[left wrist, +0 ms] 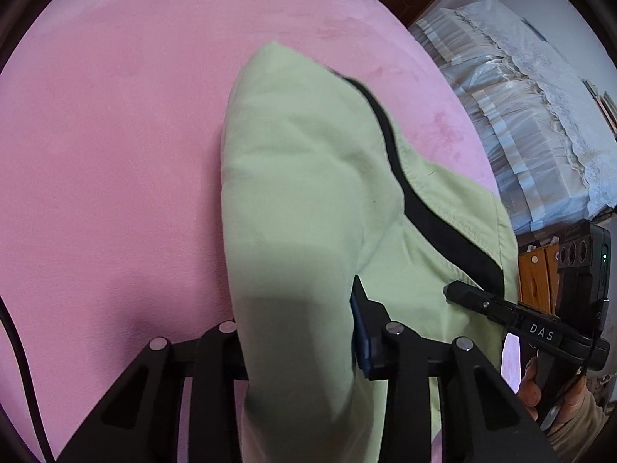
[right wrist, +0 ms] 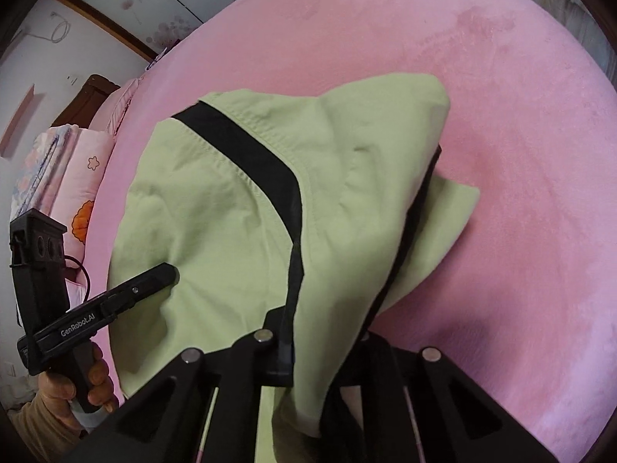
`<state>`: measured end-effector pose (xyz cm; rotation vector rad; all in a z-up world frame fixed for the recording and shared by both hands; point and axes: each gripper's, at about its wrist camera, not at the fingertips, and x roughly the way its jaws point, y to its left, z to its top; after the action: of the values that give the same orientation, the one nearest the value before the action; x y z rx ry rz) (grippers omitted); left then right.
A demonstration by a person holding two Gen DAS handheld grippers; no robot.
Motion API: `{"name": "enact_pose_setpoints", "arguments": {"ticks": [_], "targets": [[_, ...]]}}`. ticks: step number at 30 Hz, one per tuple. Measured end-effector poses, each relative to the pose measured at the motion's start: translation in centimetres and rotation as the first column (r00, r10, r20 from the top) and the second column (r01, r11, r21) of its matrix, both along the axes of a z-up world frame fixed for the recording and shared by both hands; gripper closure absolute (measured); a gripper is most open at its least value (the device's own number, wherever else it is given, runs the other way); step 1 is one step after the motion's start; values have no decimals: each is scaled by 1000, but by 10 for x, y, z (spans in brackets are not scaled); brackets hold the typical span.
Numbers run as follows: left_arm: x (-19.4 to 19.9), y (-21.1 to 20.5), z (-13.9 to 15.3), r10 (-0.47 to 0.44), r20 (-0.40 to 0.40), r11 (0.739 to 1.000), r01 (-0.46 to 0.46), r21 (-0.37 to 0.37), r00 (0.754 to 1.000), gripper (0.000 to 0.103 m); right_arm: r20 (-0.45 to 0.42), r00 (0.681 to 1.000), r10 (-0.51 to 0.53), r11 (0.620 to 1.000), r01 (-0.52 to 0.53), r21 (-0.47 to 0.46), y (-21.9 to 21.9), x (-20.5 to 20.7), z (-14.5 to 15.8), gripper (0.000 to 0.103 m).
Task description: Fold large clothes
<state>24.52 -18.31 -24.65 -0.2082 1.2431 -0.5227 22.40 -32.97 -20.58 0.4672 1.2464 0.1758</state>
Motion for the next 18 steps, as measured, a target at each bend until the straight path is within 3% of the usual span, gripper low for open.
{"name": "enact_pose_setpoints", "arguments": {"ticks": [5,10,18], "targets": [[-6,55,31,-37,13,999,37,-21,999,70,6,1000,-14,999,14,29,41,-16,23,95],[6,142,53,-11,32,1000,11,-14,999,70,44,999,10,998,-12,58,118,-8,40,95],[88,269,56,25,131,999,-28,21,991,70,174,984,35,993,-53,101,228,71,38,95]]}}
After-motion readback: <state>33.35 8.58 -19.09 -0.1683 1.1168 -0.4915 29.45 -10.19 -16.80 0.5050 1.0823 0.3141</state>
